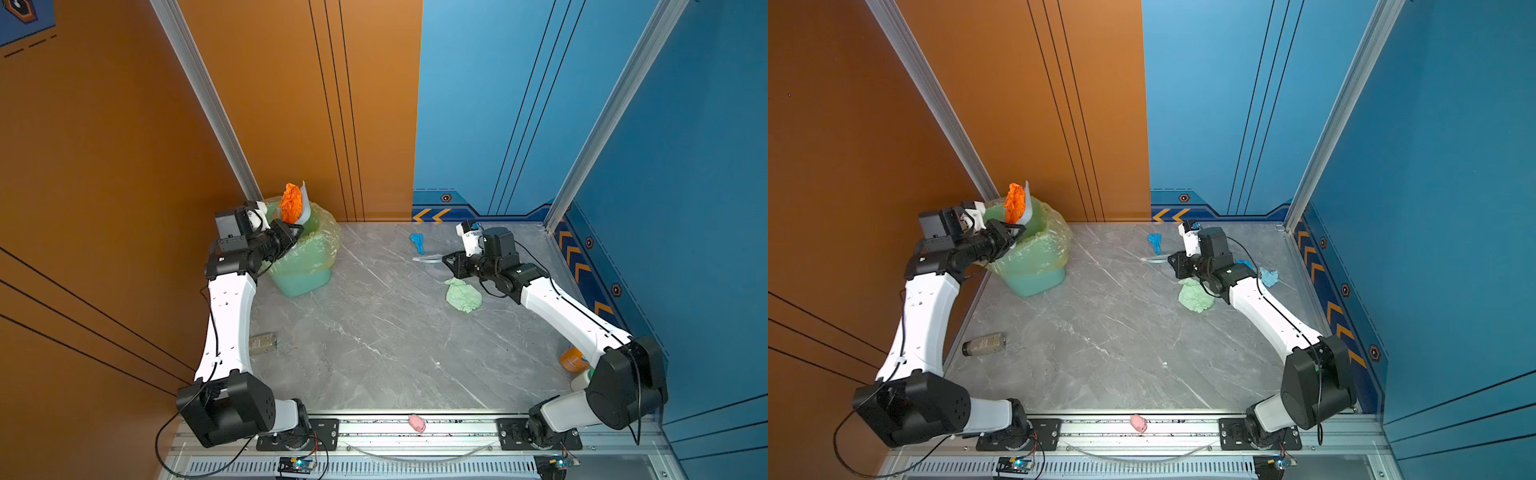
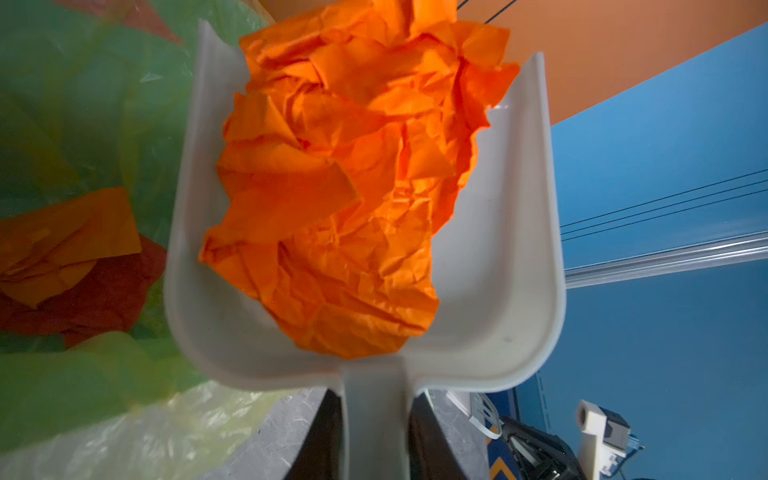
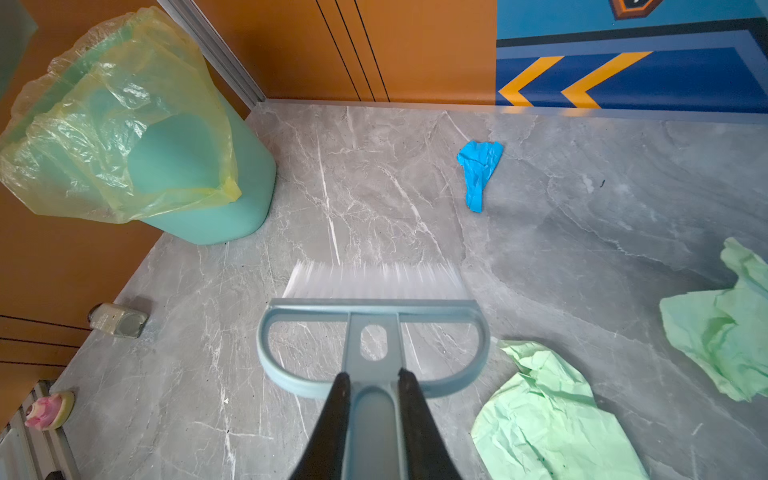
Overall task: Sweep away the paper scraps from the table
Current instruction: 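Raise the dustpan over the green bin with the left gripper and tip it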
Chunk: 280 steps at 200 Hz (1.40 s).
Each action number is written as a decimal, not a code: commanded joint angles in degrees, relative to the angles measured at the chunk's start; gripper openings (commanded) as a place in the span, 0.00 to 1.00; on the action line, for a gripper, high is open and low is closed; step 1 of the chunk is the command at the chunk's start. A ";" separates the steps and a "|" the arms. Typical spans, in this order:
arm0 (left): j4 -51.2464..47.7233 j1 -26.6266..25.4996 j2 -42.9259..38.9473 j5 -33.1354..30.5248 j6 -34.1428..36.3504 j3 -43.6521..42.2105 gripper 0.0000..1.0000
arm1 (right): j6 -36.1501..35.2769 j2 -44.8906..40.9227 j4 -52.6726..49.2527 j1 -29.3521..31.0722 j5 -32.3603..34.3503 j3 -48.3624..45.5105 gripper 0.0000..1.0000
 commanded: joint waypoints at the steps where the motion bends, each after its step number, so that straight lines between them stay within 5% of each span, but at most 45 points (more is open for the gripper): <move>1: 12.10 1.31 0.26 10.12 -10.05 -2.85 0.00 | 0.06 -1.05 0.33 -0.29 0.04 -0.49 0.00; 114: 43.04 3.80 0.80 18.78 -37.48 -12.92 0.00 | -0.57 -1.77 0.03 -0.69 0.27 -1.76 0.00; 215: 60.84 5.15 -0.17 20.08 -54.51 -19.56 0.00 | -0.54 -1.82 0.39 -1.16 -0.03 -2.60 0.00; 280: 95.35 5.59 6.02 15.60 -83.48 -26.28 0.00 | -0.47 -1.48 0.54 -1.23 -0.22 -2.95 0.00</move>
